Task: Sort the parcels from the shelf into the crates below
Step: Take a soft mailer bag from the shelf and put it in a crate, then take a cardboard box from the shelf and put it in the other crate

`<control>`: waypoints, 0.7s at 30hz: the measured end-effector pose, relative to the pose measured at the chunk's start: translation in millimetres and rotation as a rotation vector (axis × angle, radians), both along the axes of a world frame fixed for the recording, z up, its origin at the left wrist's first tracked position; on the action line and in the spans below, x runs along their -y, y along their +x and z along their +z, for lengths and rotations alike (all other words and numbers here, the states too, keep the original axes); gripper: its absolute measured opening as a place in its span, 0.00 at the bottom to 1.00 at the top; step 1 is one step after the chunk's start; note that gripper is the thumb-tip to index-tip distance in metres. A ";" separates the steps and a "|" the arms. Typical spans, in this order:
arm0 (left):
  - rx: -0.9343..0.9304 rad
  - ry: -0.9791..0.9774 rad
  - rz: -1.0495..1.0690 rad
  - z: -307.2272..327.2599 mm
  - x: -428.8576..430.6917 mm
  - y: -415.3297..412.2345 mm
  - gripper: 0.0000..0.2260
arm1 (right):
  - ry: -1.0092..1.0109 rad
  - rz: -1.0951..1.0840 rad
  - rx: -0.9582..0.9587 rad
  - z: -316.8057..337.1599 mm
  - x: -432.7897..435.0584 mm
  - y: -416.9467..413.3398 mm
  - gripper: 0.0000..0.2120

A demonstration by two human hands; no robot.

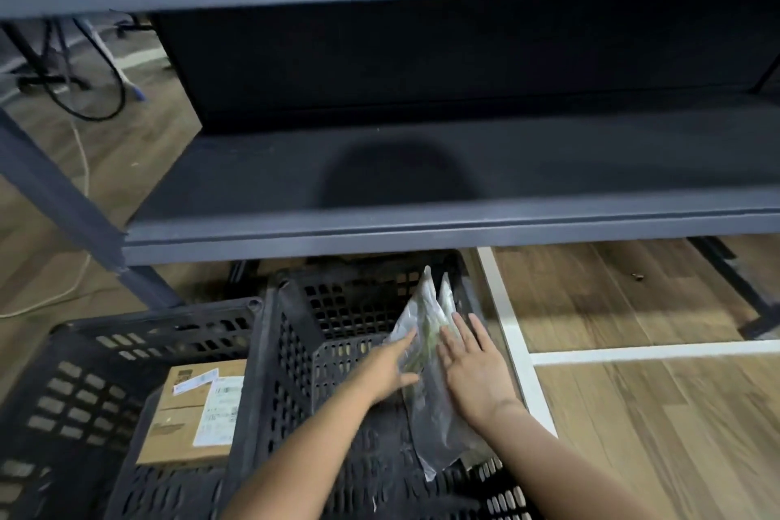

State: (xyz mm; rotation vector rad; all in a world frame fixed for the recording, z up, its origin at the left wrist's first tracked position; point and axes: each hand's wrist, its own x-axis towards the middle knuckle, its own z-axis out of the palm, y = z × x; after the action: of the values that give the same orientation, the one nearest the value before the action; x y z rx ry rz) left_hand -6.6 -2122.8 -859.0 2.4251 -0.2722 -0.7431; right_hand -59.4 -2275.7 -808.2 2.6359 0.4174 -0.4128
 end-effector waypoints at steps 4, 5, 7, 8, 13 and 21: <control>0.052 0.111 -0.016 89.6 -18.4 0.9 0.30 | 0.080 -0.029 -0.035 56.1 -3.2 -3.0 0.26; 0.061 0.126 -0.007 113.6 -23.1 -0.9 0.28 | 0.099 -0.048 -0.042 72.6 -3.6 -3.8 0.26; 0.058 0.161 -0.002 165.0 -31.7 -8.3 0.24 | 0.170 -0.086 -0.068 113.7 -4.9 -6.2 0.25; 0.058 0.176 0.005 191.5 -35.8 -13.7 0.22 | 0.203 -0.108 -0.087 137.0 -5.4 -7.9 0.24; -0.019 0.262 -0.011 343.7 -53.9 -37.5 0.18 | 0.345 -0.145 -0.198 292.0 -7.7 -9.5 0.17; 0.155 0.256 -0.004 653.5 -65.7 -42.2 0.16 | 0.466 -0.129 -0.036 610.8 -8.5 -0.6 0.16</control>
State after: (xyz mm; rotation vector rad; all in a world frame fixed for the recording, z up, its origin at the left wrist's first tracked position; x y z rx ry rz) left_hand -48.7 -2057.2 -205.5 2.7316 -0.2561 -0.6247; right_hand -60.0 -2267.3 -197.3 3.1242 0.3944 -0.4477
